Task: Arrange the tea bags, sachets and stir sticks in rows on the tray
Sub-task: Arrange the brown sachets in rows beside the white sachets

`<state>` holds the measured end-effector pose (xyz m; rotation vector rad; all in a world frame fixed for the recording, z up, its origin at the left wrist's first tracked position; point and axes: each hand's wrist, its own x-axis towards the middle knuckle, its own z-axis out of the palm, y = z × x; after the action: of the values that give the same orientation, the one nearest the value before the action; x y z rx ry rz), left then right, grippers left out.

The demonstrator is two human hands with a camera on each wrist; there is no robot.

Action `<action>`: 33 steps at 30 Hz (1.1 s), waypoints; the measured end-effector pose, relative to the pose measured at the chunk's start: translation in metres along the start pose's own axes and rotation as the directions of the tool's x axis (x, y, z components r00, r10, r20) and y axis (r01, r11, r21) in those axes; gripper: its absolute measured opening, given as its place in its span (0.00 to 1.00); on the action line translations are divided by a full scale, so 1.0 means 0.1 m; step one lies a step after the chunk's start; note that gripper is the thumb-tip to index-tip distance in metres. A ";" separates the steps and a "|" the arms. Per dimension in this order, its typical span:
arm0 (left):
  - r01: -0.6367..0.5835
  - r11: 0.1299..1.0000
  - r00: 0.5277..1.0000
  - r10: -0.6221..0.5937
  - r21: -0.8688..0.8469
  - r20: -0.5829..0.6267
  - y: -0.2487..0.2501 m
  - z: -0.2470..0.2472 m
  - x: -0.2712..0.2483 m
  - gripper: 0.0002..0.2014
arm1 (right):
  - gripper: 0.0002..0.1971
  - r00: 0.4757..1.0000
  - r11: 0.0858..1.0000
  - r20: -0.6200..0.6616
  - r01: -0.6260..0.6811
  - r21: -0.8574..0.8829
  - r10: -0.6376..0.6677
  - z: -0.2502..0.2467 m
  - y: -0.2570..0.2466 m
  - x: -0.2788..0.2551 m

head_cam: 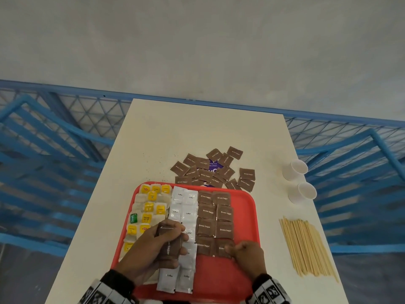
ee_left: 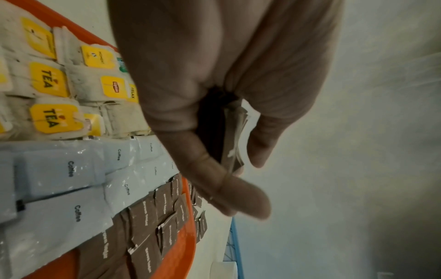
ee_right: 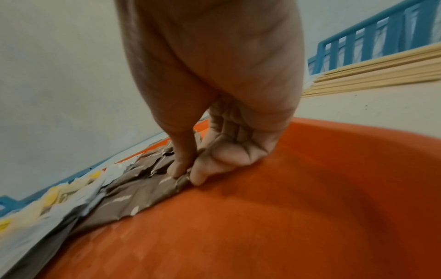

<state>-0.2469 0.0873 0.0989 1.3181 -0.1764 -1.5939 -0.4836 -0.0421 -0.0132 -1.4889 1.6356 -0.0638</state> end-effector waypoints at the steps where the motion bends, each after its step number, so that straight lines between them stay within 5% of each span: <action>1: 0.010 1.000 1.000 -0.010 -0.019 0.009 0.00 0.00 0.00 0.15 | 0.17 1.000 1.000 -0.020 -0.008 -0.021 0.008 0.02 0.01 0.01; 5: 0.075 0.982 0.996 -0.066 -0.173 0.057 0.01 -0.01 -0.02 0.13 | 0.28 0.999 0.980 -0.037 0.007 -0.201 -0.015 -0.01 -0.04 -0.03; 9: 0.113 0.959 0.984 -0.072 -0.258 0.163 0.04 -0.04 -0.03 0.18 | 0.21 0.983 0.986 -0.074 0.168 -0.010 -0.168 -0.16 -0.32 -0.30; 15: 0.004 0.999 0.996 0.001 -0.048 0.094 0.07 0.07 -0.03 0.14 | 0.13 0.876 0.899 0.259 0.333 0.286 -0.407 -0.24 -1.07 -0.90; 19: -0.096 0.981 0.993 0.105 0.167 -0.045 0.08 0.15 -0.06 0.11 | 0.05 0.873 0.879 0.212 0.370 0.302 -0.440 -0.23 -1.16 -0.91; 22: -0.095 0.951 0.994 0.109 0.294 -0.031 0.06 0.12 -0.09 0.10 | 0.05 0.875 0.859 0.170 0.377 0.345 -0.453 -0.29 -1.19 -0.88; 33: -0.148 0.950 0.980 0.179 0.276 -0.091 0.05 0.10 -0.07 0.12 | 0.08 0.850 0.838 0.142 0.449 0.310 -0.508 -0.29 -1.20 -0.81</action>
<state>-0.2531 0.0858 0.1104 1.5565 -0.4323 -1.3834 -0.4195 -0.0234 0.1186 -1.5987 0.9978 -0.3739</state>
